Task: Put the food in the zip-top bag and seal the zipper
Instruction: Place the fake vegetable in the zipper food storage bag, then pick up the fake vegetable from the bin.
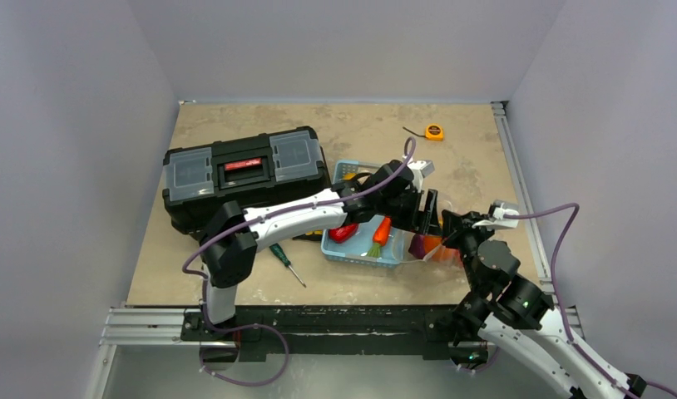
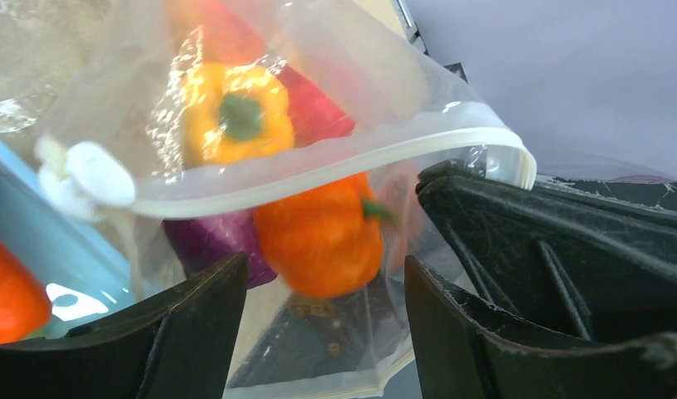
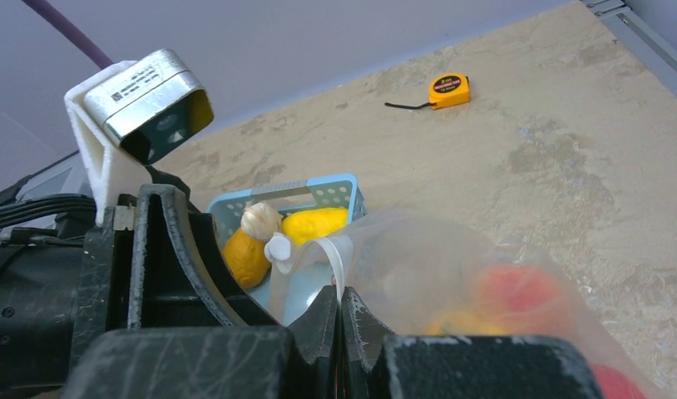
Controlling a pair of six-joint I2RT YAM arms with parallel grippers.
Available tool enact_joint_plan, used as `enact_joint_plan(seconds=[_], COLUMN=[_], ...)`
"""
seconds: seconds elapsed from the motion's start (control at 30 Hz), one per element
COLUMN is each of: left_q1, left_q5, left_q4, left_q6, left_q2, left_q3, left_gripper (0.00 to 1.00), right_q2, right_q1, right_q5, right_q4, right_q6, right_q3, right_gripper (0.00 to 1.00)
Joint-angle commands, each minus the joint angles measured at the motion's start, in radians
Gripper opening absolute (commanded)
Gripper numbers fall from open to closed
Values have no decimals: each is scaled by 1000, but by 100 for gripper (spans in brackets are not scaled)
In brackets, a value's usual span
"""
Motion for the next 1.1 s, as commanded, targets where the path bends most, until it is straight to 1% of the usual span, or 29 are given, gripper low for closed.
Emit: enact_joint_plan(seconds=[0.0, 0.1, 0.3, 0.47, 0.7, 1.07], left_q1=[-5, -7, -6, -7, -1, 36], left_q5=[86, 88, 33, -30, -111, -413], left_q4=[31, 21, -3, -51, -77, -128], left_q6=[-10, -8, 29, 74, 116, 153], left_q2=[39, 40, -13, -70, -172, -397], left_q3=[82, 83, 45, 10, -68, -217], left_gripper=[69, 70, 69, 69, 69, 69], right_q2=[-12, -11, -10, -7, -6, -4], right_q1=[7, 7, 7, 7, 7, 7], right_q5=[-11, -11, -12, -13, -16, -21], right_q4=[53, 53, 54, 56, 57, 58], right_q6=[-16, -16, -16, -18, -19, -22], right_q3=[1, 1, 1, 3, 1, 1], right_gripper=[0, 0, 0, 0, 0, 0])
